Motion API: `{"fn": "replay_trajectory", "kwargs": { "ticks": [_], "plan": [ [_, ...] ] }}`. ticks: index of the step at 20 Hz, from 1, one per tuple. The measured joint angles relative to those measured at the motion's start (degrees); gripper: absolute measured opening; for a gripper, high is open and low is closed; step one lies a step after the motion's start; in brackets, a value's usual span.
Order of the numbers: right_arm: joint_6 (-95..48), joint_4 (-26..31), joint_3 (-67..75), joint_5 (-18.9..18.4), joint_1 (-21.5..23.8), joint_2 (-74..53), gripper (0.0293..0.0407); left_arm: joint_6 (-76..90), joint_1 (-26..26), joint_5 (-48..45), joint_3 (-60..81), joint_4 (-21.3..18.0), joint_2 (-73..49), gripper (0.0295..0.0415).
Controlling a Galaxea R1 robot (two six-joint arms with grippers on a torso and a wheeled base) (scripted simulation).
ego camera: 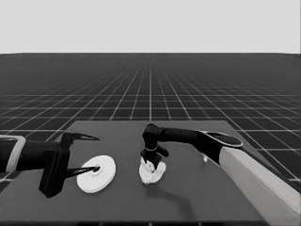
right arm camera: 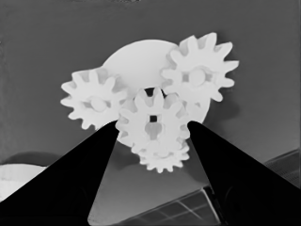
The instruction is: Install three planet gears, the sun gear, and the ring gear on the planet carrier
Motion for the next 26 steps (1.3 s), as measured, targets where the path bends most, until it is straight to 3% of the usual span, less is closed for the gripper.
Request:
{"fn": "replay_trajectory", "kwargs": {
  "ticks": [26],
  "plan": [
    [15.6, 0.0, 0.0, 0.0, 0.0, 0.0, 0.0309, 0.0, 0.0, 0.0, 0.0, 0.0, 0.0, 0.0385]
  ]
}}
